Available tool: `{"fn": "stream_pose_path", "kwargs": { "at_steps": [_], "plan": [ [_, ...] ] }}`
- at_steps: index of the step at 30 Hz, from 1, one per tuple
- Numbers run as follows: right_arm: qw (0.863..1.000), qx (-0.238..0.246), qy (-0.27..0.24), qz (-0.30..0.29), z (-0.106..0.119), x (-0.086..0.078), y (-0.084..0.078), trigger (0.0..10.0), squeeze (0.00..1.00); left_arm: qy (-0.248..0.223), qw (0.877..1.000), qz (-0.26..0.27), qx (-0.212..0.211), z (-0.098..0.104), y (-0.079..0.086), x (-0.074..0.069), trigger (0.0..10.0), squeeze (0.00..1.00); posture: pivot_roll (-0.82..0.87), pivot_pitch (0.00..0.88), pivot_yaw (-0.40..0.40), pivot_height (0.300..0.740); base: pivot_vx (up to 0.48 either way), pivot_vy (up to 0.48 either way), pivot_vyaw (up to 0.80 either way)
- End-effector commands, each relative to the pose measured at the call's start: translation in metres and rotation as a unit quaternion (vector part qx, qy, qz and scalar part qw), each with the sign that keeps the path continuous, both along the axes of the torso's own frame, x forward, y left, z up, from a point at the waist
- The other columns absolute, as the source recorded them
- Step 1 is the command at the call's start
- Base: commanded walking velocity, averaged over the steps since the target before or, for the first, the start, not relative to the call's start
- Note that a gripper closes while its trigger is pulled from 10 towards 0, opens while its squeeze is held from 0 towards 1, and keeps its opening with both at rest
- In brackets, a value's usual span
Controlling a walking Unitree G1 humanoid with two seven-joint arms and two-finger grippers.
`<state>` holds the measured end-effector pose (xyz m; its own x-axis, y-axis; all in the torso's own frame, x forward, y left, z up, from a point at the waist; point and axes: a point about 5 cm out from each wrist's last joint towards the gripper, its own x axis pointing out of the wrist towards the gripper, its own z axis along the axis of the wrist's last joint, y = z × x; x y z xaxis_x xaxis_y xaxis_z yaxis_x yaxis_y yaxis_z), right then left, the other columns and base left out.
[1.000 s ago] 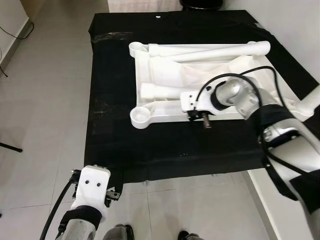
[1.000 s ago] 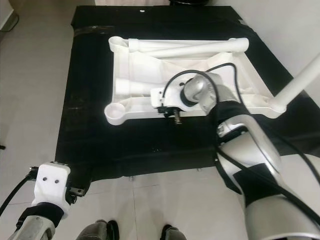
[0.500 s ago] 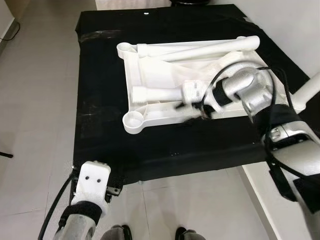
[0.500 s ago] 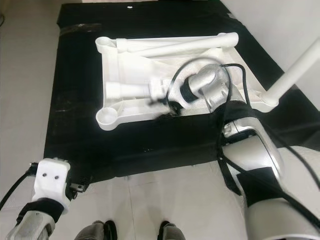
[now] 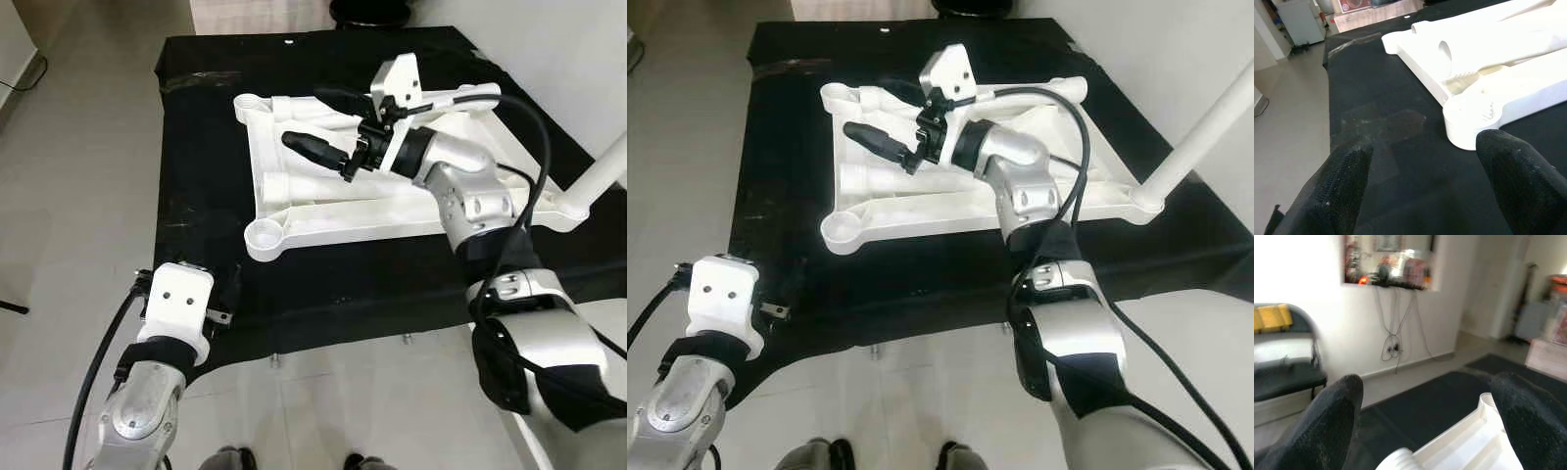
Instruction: Building children table
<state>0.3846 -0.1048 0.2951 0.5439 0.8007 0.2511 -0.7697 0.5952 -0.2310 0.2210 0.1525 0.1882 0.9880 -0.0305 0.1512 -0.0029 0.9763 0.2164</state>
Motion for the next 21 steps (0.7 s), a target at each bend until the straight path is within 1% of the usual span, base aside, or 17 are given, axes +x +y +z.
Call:
{"fn": "stream_pose_path", "kwargs": {
  "at_steps": [1, 2, 3, 5, 6, 7, 8, 9, 10, 11, 12, 14, 15, 17, 18, 19, 21],
  "plan": [
    [0.996, 0.054, 0.074, 0.003, -0.019, -0.005, 0.005, 10.0, 0.0, 0.006, 1.0, 0.011, -0.011, -0.005, 0.004, 0.004, 10.0, 0.0, 0.0, 0.098, -0.051, 0.74, 0.0, 0.0, 0.0],
    [0.996, 0.054, 0.074, 0.003, -0.019, -0.005, 0.005, 10.0, 0.0, 0.006, 1.0, 0.011, -0.011, -0.005, 0.004, 0.004, 10.0, 0.0, 0.0, 0.098, -0.051, 0.74, 0.0, 0.0, 0.0],
    [0.99, 0.08, 0.116, -0.007, -0.035, -0.009, 0.008, 10.0, 0.0, 0.008, 1.0, 0.017, -0.012, -0.007, 0.007, 0.006, 10.0, 0.0, -0.01, 0.086, -0.047, 0.74, 0.0, 0.0, 0.0],
    [0.99, 0.08, 0.116, -0.007, -0.035, -0.009, 0.008, 10.0, 0.0, 0.008, 1.0, 0.017, -0.012, -0.007, 0.007, 0.006, 10.0, 0.0, -0.01, 0.086, -0.047, 0.74, 0.0, 0.0, 0.0],
    [0.987, 0.09, 0.131, -0.033, -0.05, -0.014, 0.01, 10.0, 0.0, 0.006, 1.0, 0.022, -0.01, -0.008, 0.01, 0.008, 10.0, 0.0, -0.01, 0.079, -0.044, 0.74, 0.0, 0.0, 0.0],
    [0.985, 0.077, 0.138, -0.073, -0.07, -0.021, 0.009, 10.0, 0.0, 0.005, 1.0, 0.03, -0.006, -0.009, 0.013, 0.008, 10.0, 0.0, 0.0, 0.074, -0.045, 0.74, 0.0, 0.0, 0.0],
    [0.985, 0.077, 0.138, -0.073, -0.07, -0.021, 0.009, 10.0, 0.0, 0.005, 1.0, 0.03, -0.006, -0.009, 0.013, 0.008, 10.0, 0.0, 0.0, 0.074, -0.045, 0.74, 0.0, 0.0, 0.0],
    [0.982, 0.067, 0.139, -0.106, -0.082, -0.028, 0.009, 10.0, 0.0, 0.004, 0.999, 0.035, -0.003, -0.009, 0.015, 0.009, 10.0, 0.0, 0.0, 0.074, -0.045, 0.74, 0.0, 0.0, 0.0],
    [0.98, 0.058, 0.147, -0.12, -0.096, -0.036, 0.009, 10.0, 0.0, 0.007, 0.999, 0.04, 0.002, -0.012, 0.017, 0.008, 10.0, 0.0, 0.0, 0.074, -0.047, 0.74, 0.0, 0.0, -0.8],
    [0.978, 0.054, 0.155, -0.125, -0.104, -0.042, 0.009, 10.0, 0.0, 0.01, 0.999, 0.043, 0.005, -0.014, 0.019, 0.007, 10.0, 0.0, 0.0, 0.074, -0.047, 0.74, 0.0, 0.0, -0.8],
    [0.978, 0.054, 0.155, -0.125, -0.104, -0.042, 0.009, 10.0, 0.0, 0.01, 0.999, 0.043, 0.005, -0.014, 0.019, 0.007, 10.0, 0.0, 0.0, 0.074, -0.047, 0.74, 0.0, 0.0, -0.8],
    [0.977, 0.04, 0.161, -0.137, -0.12, -0.057, 0.005, 10.0, 0.0, 0.032, 0.998, 0.05, 0.002, -0.026, 0.019, 0.0, 10.0, 0.0, 0.01, 0.077, -0.044, 0.74, 0.0, 0.0, -0.8],
    [0.977, 0.04, 0.161, -0.137, -0.12, -0.057, 0.005, 10.0, 0.0, 0.032, 0.998, 0.05, 0.002, -0.026, 0.019, 0.0, 10.0, 0.0, 0.01, 0.077, -0.044, 0.74, 0.0, 0.0, -0.8],
    [0.976, 0.028, 0.159, -0.148, -0.126, -0.066, 0.002, 10.0, 0.0, 0.05, 0.998, 0.049, -0.003, -0.035, 0.015, -0.008, 10.0, 0.0, 0.01, 0.076, -0.038, 0.74, 0.0, 0.0, -0.8],
    [0.976, 0.028, 0.159, -0.148, -0.126, -0.066, 0.002, 10.0, 0.0, 0.05, 0.998, 0.049, -0.003, -0.035, 0.015, -0.008, 10.0, 0.0, 0.01, 0.076, -0.038, 0.74, 0.0, 0.0, -0.8],
    [0.974, 0.028, 0.164, -0.157, -0.127, -0.07, 0.001, 10.0, 0.0, 0.056, 0.997, 0.045, -0.006, -0.039, 0.011, -0.013, 10.0, 0.0, 0.01, 0.074, -0.036, 0.74, 0.0, 0.0, -0.8],
    [0.973, 0.03, 0.162, -0.16, -0.126, -0.072, 0.002, 10.0, 0.0, 0.054, 0.997, 0.048, -0.004, -0.04, 0.01, -0.015, 10.0, 0.0, 0.02, 0.073, -0.034, 0.74, 0.0, 0.0, -0.8]
  ]
}}
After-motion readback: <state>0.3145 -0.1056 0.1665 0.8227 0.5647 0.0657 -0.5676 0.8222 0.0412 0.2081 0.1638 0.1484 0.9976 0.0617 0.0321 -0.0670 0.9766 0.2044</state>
